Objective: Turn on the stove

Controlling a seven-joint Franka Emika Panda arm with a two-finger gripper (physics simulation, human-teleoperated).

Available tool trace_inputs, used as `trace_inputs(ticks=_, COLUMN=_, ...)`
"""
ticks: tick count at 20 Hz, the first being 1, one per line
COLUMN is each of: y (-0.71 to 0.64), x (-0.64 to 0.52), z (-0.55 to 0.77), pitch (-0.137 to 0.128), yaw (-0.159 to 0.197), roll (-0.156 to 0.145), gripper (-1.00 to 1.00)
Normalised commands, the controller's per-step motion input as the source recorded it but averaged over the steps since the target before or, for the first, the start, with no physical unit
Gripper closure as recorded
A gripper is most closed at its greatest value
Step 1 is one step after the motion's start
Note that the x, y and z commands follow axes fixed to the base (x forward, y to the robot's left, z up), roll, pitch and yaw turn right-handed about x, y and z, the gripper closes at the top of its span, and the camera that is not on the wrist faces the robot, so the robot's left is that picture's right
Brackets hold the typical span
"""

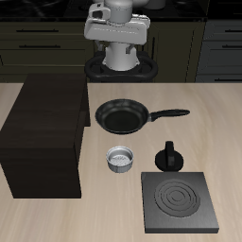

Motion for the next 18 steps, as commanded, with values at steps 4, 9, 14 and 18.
trace_inputs(ticks=4, y=0.05, x=0.06, z=-0.08, pitch=0.018, yaw=0.003, roll=0.011, gripper=-1.0)
trace_inputs(ticks=9, y=0.04, x=0.02, z=-0.06, pitch=-0.006, yaw=0.039, roll=0.0, gripper=-1.0)
trace_inputs(ticks=14, y=0.08, x=-0.02, z=0.0, pitch=-0.006, yaw=0.025, roll=0.008, gripper=-1.0)
trace_inputs(ticks=18, y=0.05, x=0.04, z=-0.02, pitch=-0.016, yaw=0.026, roll=0.004, gripper=-1.0)
